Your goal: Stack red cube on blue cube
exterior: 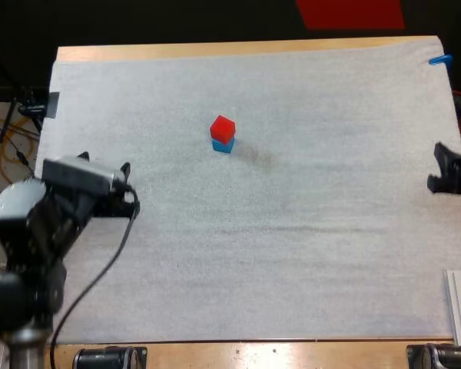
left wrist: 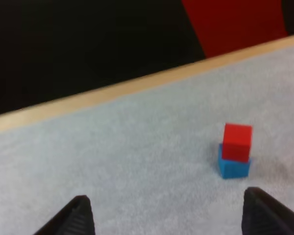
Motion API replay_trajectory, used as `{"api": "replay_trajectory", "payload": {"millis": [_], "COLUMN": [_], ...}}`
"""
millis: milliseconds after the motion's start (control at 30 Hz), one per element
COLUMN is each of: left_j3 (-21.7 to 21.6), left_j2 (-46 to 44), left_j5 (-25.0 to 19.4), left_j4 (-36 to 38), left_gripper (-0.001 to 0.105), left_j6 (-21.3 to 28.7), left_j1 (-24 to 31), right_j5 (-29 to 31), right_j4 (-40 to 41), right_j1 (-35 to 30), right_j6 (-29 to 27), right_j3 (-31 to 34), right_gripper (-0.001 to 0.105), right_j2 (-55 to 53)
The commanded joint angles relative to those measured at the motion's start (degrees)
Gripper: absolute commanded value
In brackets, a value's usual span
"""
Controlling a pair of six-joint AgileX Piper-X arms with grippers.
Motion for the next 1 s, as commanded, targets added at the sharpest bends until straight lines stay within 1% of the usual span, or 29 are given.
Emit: {"api": "replay_trajectory", "payload": {"millis": [0, 33, 133, 300, 333, 567, 700, 800, 900, 967], "left_j3": [0.2, 0.4, 1.8, 5.4, 5.9, 10.9, 13.0, 13.4, 12.6, 13.1], "left_j2": [-4.5, -5.3, -11.8, -23.6, -24.5, -37.4, -44.3, -48.4, -47.8, -47.9], "left_j5": [-0.3, -0.3, -0.3, -0.2, -0.2, -0.2, -0.2, -0.2, 0.3, 0.3], "left_j4": [0.5, 0.6, 0.7, 3.8, 4.1, 11.7, 16.3, 20.2, 25.3, 26.2], "left_gripper": [0.063, 0.063, 0.063, 0.063, 0.063, 0.063, 0.063, 0.063, 0.063, 0.063], "left_j6": [-0.7, -0.7, -0.7, -0.7, -0.7, -0.7, -0.7, -0.7, -0.6, -0.2], "left_j1": [-0.7, -0.9, -1.7, -1.7, -1.7, -1.7, -1.7, -1.7, -1.7, -1.7], "right_j5": [-0.7, -0.7, -0.7, -0.7, -0.5, -0.8, -2.7, -2.8, -2.8, -2.9], "right_j4": [0.4, 0.4, 0.9, 2.1, 2.2, 4.2, 4.6, 4.8, 5.2, 5.4], "right_j1": [0.1, 0.1, 0.1, 0.1, 0.1, 0.1, 0.1, 0.1, 0.1, 0.1], "right_j6": [-0.1, 0.0, 0.0, 0.0, 0.0, 0.2, 2.6, 3.5, 3.5, 3.2], "right_j3": [1.8, 2.3, 5.4, 9.5, 9.8, 14.5, 17.6, 19.4, 20.6, 21.0], "right_gripper": [0.059, 0.059, 0.059, 0.059, 0.059, 0.059, 0.059, 0.059, 0.059, 0.059], "right_j2": [-2.6, -3.2, -8.4, -17.7, -18.4, -31.4, -38.2, -42.7, -47.7, -49.2]}}
